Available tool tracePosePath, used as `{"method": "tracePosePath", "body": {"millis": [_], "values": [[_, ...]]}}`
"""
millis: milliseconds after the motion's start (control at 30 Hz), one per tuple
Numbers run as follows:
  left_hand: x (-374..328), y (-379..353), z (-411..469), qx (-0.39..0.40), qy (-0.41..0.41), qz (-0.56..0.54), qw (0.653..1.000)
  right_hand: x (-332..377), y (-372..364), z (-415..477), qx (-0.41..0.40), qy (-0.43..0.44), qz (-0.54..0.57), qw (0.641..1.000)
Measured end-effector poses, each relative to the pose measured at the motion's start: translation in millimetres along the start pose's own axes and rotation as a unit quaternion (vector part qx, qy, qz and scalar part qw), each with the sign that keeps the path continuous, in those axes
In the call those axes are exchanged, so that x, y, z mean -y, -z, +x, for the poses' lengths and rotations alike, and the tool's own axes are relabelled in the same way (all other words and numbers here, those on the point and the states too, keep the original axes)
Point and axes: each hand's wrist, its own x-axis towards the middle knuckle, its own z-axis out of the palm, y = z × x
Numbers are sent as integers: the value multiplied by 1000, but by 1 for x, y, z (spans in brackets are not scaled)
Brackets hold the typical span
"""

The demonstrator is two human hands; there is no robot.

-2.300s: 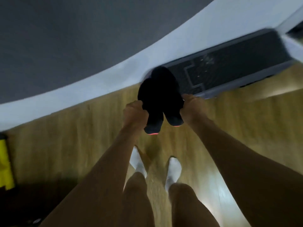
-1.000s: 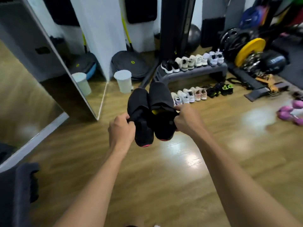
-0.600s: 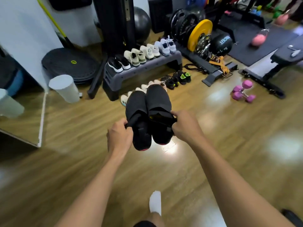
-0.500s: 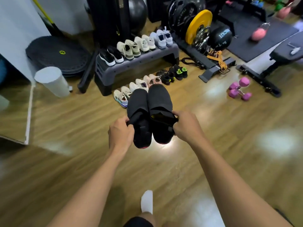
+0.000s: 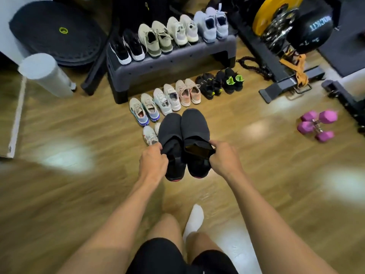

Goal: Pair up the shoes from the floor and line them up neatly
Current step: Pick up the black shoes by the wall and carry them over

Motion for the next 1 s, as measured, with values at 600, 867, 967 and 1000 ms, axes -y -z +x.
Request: {"method": "tracePosePath", "body": {"millis": [600, 867, 967, 1000], "values": [[2, -251, 321, 75, 147, -26, 986, -111, -138, 418, 120, -2, -120, 985], [76, -385, 441, 63, 206, -22, 976, -161, -263, 562, 197, 51, -191, 960], [104, -423, 462, 55, 225, -45, 972, -175, -309, 594, 210, 72, -207, 953], [113, -433, 467, 52, 230, -39, 971, -178, -323, 603, 213, 77, -206, 952]]}}
